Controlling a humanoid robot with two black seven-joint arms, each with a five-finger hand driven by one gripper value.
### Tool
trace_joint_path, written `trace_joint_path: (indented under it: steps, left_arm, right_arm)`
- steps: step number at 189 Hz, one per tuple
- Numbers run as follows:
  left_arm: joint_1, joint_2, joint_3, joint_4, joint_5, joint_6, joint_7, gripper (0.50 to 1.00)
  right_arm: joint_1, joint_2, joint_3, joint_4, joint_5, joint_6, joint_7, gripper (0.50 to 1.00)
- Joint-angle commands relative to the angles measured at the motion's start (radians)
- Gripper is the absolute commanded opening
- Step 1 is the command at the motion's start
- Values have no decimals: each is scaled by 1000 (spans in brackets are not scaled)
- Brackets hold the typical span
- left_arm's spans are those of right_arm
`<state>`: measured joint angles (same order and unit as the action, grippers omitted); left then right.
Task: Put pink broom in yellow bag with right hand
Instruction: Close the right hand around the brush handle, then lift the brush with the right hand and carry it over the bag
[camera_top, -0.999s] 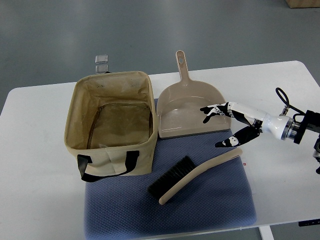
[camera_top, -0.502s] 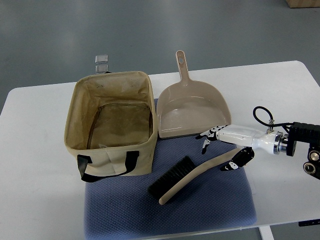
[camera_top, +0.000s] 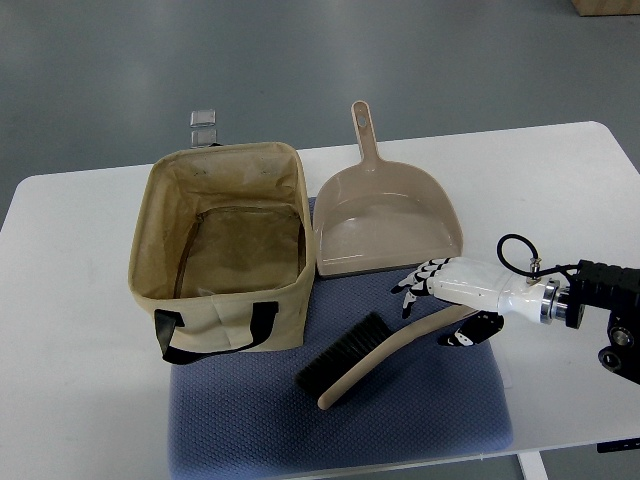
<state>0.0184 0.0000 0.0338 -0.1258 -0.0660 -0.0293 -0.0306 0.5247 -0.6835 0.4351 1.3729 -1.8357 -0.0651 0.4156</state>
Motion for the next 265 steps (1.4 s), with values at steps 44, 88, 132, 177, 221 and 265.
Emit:
trace_joint_path:
  steps: [44,88,132,177,221,265]
  left_arm:
    - [0,0,0,0,0,0,0,1000]
    - [0,0,0,0,0,0,0,1000]
    - [0,0,0,0,0,0,0,1000]
    - [0,0,0,0,0,0,0,1000]
    - [0,0,0,0,0,0,0,1000]
    - [0,0,0,0,0,0,0,1000]
  right_arm:
    - [0,2,-16,-2,-17,-33,-29,723]
    - [-9,2,-16,-2,-23,-33,-29,639]
    - [-9,4,-18,-3,-31,-33,-29,509]
    - [-6,-5,-13,-8,-30,-73,-29,500]
    - [-6,-44,59,-8,-17,-128,-28,500]
    - [-3,-117,109,-8,3,-174,-15,500]
